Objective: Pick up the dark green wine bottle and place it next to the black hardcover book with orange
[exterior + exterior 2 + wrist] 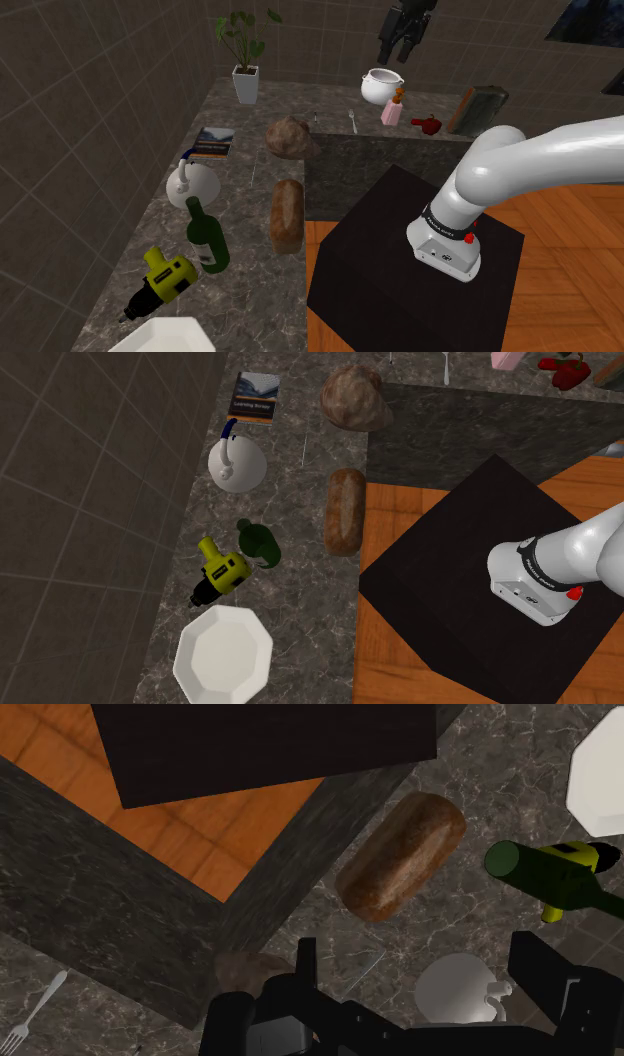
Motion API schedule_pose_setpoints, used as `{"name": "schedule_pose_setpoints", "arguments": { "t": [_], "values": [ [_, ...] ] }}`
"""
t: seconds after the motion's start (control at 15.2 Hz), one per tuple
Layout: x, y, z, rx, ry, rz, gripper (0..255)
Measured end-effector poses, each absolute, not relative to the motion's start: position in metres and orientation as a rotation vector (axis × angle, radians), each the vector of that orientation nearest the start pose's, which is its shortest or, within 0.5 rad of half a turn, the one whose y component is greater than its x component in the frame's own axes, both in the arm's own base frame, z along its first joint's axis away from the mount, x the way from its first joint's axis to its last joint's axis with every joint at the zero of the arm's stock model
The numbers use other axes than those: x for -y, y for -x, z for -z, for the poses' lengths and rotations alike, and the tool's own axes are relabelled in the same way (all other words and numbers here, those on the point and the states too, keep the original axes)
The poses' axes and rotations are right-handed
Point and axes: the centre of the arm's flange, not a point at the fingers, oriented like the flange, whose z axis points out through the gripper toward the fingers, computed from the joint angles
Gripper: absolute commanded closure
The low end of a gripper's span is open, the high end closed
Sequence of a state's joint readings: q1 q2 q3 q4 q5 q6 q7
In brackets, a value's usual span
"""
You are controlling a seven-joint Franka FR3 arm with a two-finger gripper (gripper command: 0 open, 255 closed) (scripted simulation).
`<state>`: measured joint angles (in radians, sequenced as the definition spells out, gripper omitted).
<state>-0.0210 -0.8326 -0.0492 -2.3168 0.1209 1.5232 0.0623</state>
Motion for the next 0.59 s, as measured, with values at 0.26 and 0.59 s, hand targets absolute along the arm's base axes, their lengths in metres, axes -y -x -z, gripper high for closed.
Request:
{"name": "schedule_pose_setpoints", "arguments": {
  "t": [0.26, 0.59],
  "values": [
    [-0.01, -0.3, -0.608, -0.144, 2.99, 0.061, 0],
    [-0.065, -0.325, -0.58, -0.102, 3.013, 0.073, 0]
  ]
}}
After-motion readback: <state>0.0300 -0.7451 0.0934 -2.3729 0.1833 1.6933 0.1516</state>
